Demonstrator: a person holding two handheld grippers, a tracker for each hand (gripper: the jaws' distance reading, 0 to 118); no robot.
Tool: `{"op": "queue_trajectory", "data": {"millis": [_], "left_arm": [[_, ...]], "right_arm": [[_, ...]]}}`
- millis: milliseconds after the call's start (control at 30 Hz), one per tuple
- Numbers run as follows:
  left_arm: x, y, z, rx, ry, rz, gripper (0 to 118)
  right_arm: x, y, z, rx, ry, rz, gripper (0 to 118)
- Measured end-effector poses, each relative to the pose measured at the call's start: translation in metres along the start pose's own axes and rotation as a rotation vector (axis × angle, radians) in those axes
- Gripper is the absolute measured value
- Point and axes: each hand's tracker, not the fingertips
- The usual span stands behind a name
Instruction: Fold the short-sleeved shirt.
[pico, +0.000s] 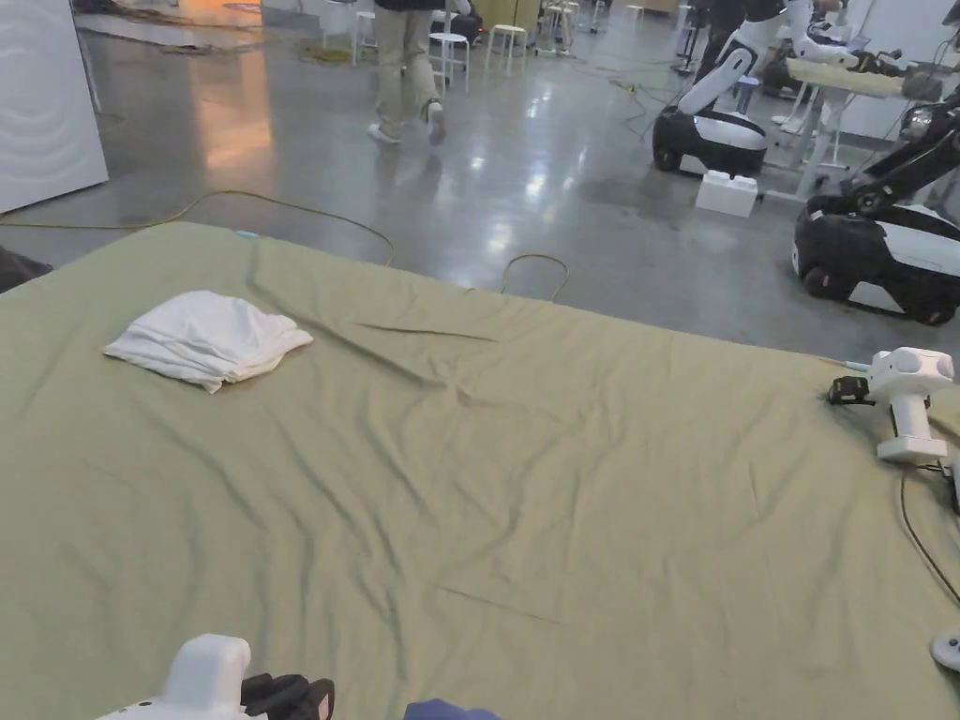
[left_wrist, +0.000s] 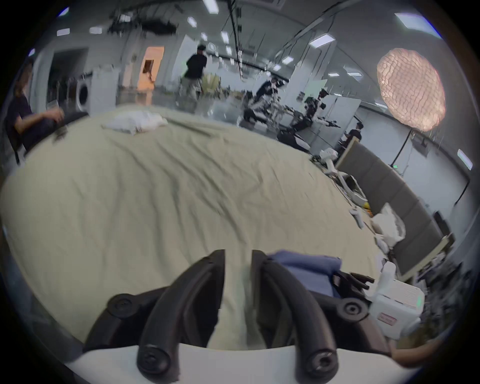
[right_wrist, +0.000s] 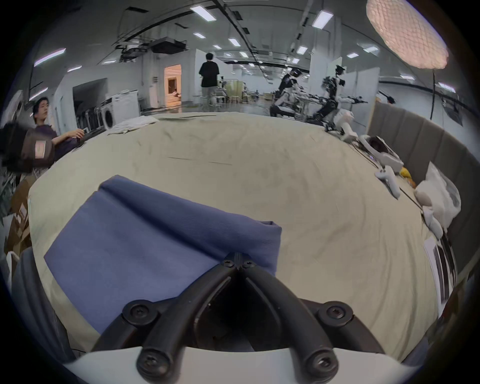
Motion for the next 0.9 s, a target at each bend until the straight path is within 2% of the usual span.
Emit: {"op": "queue_trajectory", "data": {"millis": [100, 300, 500, 600, 700, 733, 767, 800, 867, 900], "left_arm": [[-0.019, 0.000, -0.016, -0.094, -0.131, 0.097, 58], [-0.035, 0.008, -0.062, -0.299, -0.378, 0.310, 73], [-0.032, -0.013, -0.122, -0.504, -0.515, 0.361, 73], [-0.023, -0.018, -0.136, -0.533, -0.638, 0.380, 73], [-0.028, -0.019, -0.141, -0.509, -0.621, 0.353, 71], [-0.026, -0.020, -0.141, -0.503, -0.626, 0.361, 67], [-0.025, -0.021, -0.139, -0.496, -0.620, 0.353, 58], [-0.026, -0.024, -0.139, -0.486, -0.609, 0.333, 35], [-0.028, -0.028, -0.136, -0.471, -0.552, 0.285, 31], [-0.029, -0.030, -0.135, -0.476, -0.566, 0.311, 31]], "right_arm": [[0.000, 0.005, 0.001, 0.002, -0.010, 0.002, 0], [0.003, 0.008, 0.000, -0.021, 0.008, -0.011, 0], [0.006, 0.009, 0.001, -0.028, 0.021, -0.014, 0], [0.006, 0.010, 0.001, -0.028, 0.022, -0.018, 0], [0.008, 0.011, -0.001, -0.028, 0.030, -0.014, 0], [0.009, 0.012, -0.001, -0.027, 0.033, -0.015, 0], [0.010, 0.012, -0.002, -0.025, 0.036, -0.017, 0], [0.011, 0.013, -0.003, -0.024, 0.037, -0.019, 0], [0.012, 0.016, -0.004, -0.016, 0.039, -0.033, 0], [0.012, 0.017, -0.004, -0.008, 0.052, -0.038, 0]]}}
